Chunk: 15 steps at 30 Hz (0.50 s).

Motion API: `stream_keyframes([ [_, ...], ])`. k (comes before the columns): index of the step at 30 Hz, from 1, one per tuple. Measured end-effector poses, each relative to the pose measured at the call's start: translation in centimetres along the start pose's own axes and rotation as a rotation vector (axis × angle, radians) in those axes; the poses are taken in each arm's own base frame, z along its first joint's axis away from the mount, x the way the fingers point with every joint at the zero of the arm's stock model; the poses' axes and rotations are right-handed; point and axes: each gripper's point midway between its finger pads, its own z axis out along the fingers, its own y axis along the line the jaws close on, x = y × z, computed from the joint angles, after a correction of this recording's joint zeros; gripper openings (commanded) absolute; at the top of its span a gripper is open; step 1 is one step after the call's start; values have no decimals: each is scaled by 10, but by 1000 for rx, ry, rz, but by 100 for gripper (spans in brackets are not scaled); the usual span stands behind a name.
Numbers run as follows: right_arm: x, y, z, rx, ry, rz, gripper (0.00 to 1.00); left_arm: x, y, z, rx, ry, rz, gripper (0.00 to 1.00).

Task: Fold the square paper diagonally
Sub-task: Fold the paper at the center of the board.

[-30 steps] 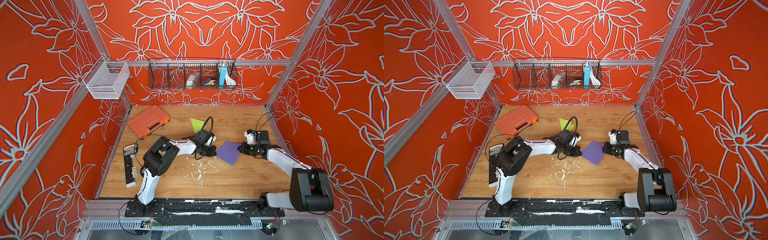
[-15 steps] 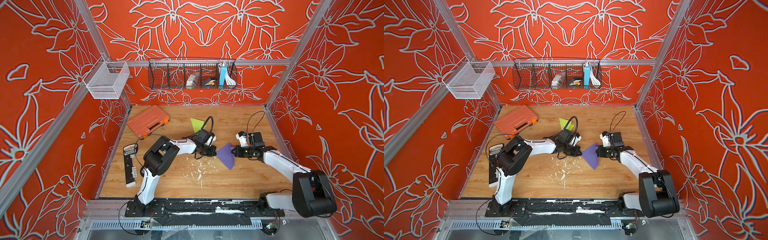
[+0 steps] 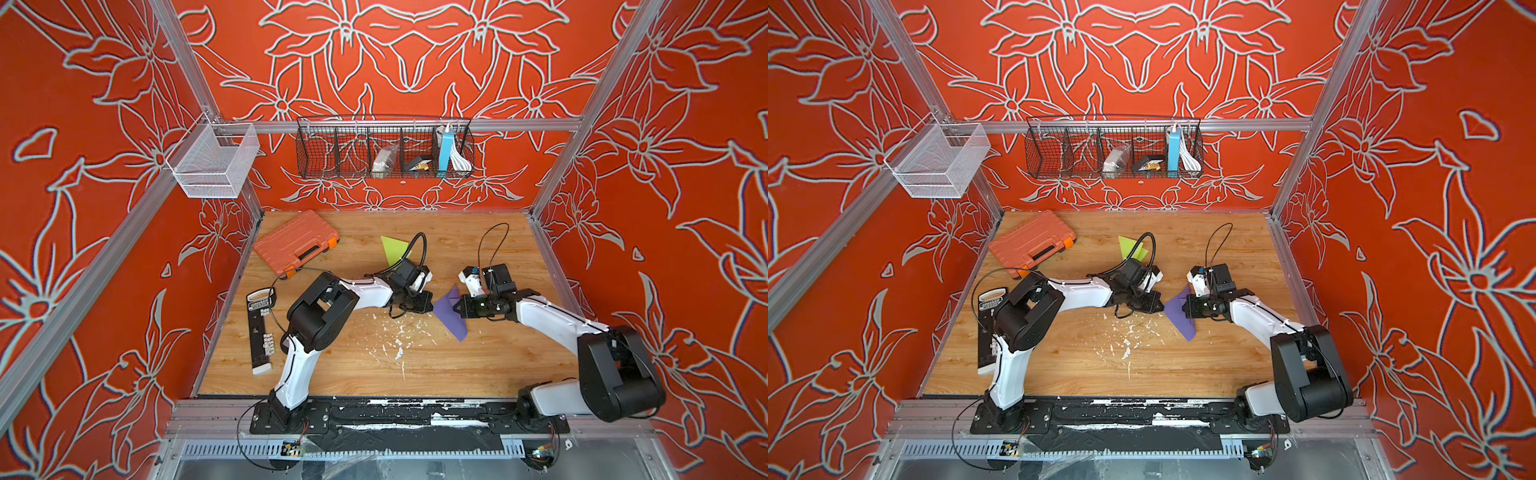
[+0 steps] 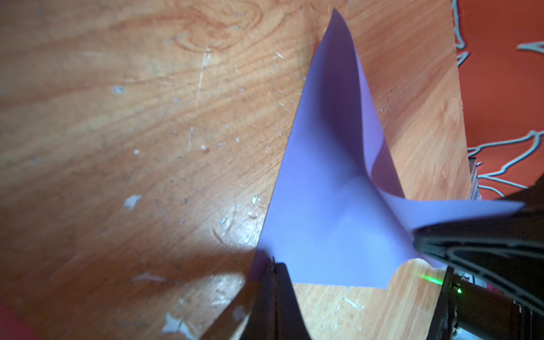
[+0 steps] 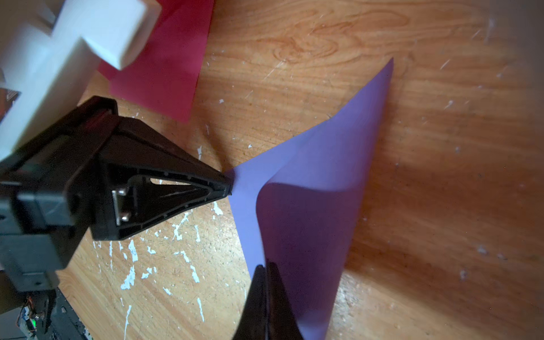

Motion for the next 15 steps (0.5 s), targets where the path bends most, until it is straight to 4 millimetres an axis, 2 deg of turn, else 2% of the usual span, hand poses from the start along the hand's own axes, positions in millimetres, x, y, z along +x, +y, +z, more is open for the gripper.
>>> stream_keyframes([
  [7,4,2,7,11,19,-5,0,0,0,0,0,0,1,0],
  [15,-5,3,12,27,-4,25,2,0,0,0,1,0,2,0],
])
